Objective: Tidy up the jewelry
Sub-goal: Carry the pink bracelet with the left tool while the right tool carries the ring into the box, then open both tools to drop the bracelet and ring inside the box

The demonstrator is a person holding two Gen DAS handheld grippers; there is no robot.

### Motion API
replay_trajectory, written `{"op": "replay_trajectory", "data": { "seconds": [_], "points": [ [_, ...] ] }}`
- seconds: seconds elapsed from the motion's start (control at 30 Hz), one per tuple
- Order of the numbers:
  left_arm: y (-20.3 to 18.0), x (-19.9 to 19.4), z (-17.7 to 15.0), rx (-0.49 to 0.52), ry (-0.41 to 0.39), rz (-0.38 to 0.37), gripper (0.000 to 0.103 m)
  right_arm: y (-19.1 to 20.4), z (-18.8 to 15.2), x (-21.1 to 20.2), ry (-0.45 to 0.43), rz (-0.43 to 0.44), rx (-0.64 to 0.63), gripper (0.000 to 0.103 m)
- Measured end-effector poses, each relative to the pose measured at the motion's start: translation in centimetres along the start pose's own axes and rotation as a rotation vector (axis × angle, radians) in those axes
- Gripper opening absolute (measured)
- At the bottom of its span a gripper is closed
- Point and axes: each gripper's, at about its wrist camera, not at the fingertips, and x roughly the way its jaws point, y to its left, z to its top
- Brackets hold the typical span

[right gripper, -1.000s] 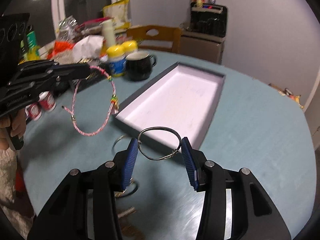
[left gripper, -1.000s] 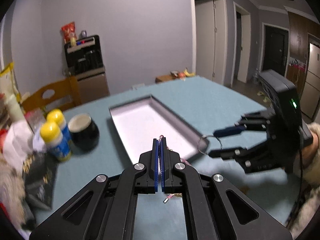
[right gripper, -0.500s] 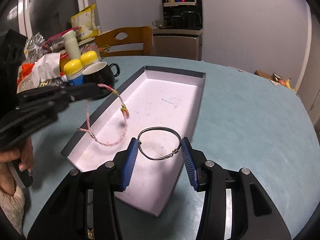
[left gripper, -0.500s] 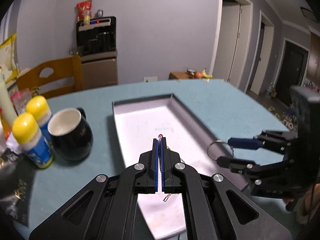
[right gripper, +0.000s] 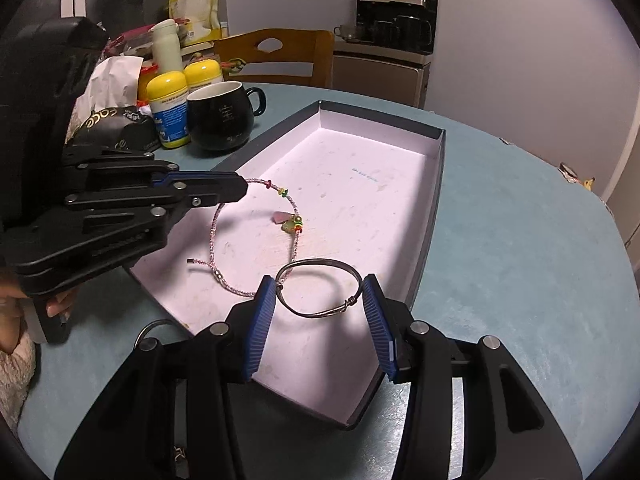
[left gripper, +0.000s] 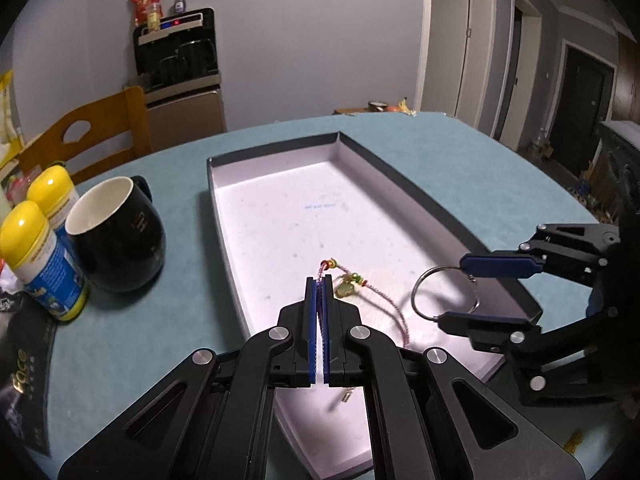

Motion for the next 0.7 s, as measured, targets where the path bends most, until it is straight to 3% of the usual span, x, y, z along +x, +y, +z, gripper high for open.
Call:
{"op": "replay_trajectory", "data": {
  "seconds": [0.57,0.6,0.67,0.7],
  "points": [
    [0.98,0.87,-0.53,-0.024,0.036,0.003,0.004,0.08,-0.32,0.11,-0.013,0.01,-0.013,0.045],
    [0.99,0.91,-0.5,-0.025,0.035,0.001,0.005,0.06,-0.33,0.1,-0.013,0.01,-0.013,0.045],
    [0.91,0.64,-0.47,-0.026,0.021,-0.001,0.024,0.07,-0.37,0.07,-0.014,0.011,-0.012,0.045],
    [0.88,0.57,-0.36,-0.026,0.011,-0.01,0.027,0.06,-0.37,0.06,-0.014,0.012,-0.012,0.045]
  ]
}}
